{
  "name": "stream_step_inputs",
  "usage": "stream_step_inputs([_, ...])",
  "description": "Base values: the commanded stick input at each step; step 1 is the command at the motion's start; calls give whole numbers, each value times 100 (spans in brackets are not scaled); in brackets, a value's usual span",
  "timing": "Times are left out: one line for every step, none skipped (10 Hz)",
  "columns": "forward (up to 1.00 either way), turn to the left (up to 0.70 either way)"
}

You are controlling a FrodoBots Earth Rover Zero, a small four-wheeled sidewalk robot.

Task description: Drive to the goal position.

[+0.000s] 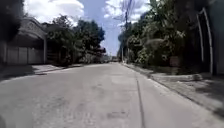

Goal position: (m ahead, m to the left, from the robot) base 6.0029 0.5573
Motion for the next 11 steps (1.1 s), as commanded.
stream_step_inputs([100, 0])
stream_step_inputs([100, 0])
stream_step_inputs([100, 0])
stream_step_inputs([100, 0])
stream_step_inputs([100, 0])
stream_step_inputs([100, 0])
stream_step_inputs([100, 0])
stream_step_inputs([100, 0])
stream_step_inputs([100, 0])
stream_step_inputs([100, 0])
stream_step_inputs([100, 0])
